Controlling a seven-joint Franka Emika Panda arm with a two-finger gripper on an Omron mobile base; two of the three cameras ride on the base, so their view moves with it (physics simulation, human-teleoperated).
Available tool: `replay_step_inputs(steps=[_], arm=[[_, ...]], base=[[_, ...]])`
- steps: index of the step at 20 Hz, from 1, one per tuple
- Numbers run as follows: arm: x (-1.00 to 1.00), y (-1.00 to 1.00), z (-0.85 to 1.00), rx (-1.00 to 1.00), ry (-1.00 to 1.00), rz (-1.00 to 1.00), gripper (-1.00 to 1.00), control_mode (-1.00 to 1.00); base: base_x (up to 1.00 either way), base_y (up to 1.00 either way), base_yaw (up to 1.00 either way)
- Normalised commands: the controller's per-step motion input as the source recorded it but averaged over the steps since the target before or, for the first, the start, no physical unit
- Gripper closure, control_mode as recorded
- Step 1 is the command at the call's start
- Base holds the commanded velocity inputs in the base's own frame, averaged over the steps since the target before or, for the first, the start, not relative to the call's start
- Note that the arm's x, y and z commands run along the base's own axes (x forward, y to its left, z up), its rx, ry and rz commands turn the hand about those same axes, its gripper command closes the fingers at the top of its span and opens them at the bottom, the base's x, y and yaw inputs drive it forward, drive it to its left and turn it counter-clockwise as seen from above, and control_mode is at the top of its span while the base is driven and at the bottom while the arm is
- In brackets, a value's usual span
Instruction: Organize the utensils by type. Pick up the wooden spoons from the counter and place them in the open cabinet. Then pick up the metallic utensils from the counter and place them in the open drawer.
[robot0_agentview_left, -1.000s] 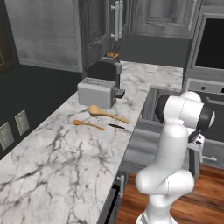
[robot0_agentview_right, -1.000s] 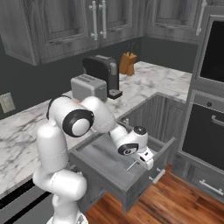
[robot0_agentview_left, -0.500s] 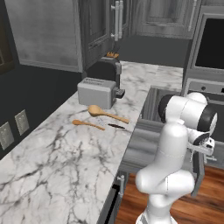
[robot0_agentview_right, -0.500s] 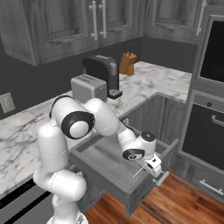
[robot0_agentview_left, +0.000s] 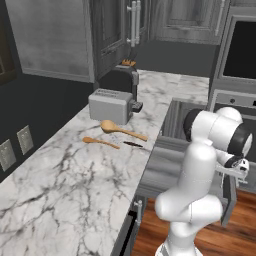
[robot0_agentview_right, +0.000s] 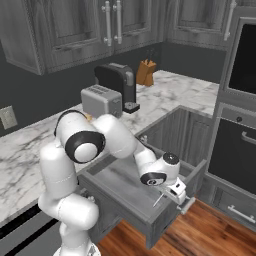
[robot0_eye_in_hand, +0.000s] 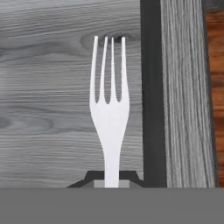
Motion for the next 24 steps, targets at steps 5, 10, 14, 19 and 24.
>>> replay_step_inputs(steps=[5, 10, 14, 19, 24], arm=[[0.0, 0.17, 0.73, -0.03, 0.02, 0.0, 1.0, -1.0], [0.03, 0.23, 0.74, -0.07, 0.15, 0.0, 1.0, -1.0], [0.38, 0.43, 0.31, -0.08, 0.18, 0.0, 1.0, -1.0], [0.31, 0.29, -0.01, -0.02, 0.04, 0.0, 1.0, -1.0], [0.31, 0.06, -0.15, 0.0, 0.0, 0.0, 1.0, -1.0]], base=[[0.0, 0.0, 0.0], [0.0, 0.0, 0.0], [0.0, 0.0, 0.0], [0.0, 0.0, 0.0], [0.0, 0.0, 0.0]])
